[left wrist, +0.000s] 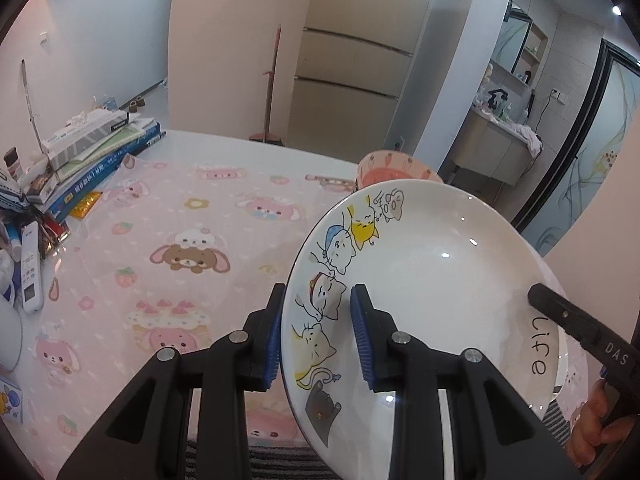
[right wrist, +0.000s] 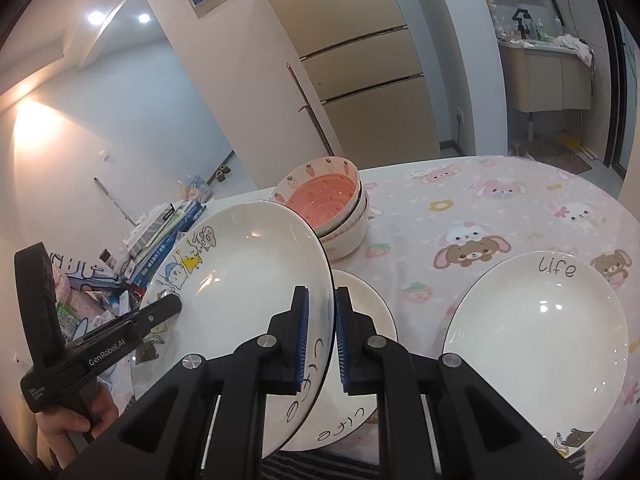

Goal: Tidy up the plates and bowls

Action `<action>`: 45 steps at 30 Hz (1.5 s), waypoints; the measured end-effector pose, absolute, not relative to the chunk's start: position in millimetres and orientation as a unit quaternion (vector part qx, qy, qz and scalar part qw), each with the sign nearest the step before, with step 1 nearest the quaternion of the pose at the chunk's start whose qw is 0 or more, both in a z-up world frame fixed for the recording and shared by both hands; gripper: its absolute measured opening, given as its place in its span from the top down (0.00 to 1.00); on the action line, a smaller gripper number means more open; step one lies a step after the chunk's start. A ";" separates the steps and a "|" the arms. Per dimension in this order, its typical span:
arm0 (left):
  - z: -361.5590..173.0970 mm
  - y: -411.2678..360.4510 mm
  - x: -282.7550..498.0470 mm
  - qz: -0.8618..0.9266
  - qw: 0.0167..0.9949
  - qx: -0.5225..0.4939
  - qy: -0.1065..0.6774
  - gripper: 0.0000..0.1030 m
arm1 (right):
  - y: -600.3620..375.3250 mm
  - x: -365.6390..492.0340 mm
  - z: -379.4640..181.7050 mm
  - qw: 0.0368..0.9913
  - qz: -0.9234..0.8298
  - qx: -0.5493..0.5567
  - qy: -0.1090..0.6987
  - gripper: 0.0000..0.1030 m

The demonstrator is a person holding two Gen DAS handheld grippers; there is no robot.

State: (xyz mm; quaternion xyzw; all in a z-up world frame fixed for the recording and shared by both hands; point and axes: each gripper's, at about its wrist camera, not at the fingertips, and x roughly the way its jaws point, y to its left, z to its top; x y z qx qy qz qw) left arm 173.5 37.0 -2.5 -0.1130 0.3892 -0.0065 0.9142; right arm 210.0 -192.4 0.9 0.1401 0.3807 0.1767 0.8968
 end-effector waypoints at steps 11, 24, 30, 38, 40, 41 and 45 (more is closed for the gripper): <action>-38.0 40.1 178.5 -0.009 0.902 -0.121 0.415 0.72 | -179.4 218.0 -36.3 0.889 0.157 0.104 0.417 0.86; -47.9 22.8 178.5 -0.012 0.909 -0.064 0.412 0.72 | -183.9 225.9 -65.5 0.877 0.140 0.094 0.450 0.86; -52.7 24.0 180.0 -0.007 0.906 -0.063 0.417 0.72 | -179.6 225.2 -69.5 0.876 0.140 0.085 0.454 0.86; -59.8 26.4 183.4 0.001 0.901 -0.064 0.429 0.72 | -174.5 229.6 -77.6 0.870 0.142 0.074 0.467 0.86; -60.0 27.6 183.3 0.004 0.901 -0.065 0.429 0.72 | -173.2 230.3 -80.6 0.867 0.145 0.073 0.472 0.86; -60.3 28.3 183.4 0.005 0.901 -0.066 0.430 0.72 | -172.2 230.6 -81.6 0.866 0.146 0.072 0.473 0.86; -61.7 29.1 184.1 0.008 0.900 -0.063 0.432 0.72 | -168.5 230.2 -84.3 0.867 0.144 0.060 0.474 0.85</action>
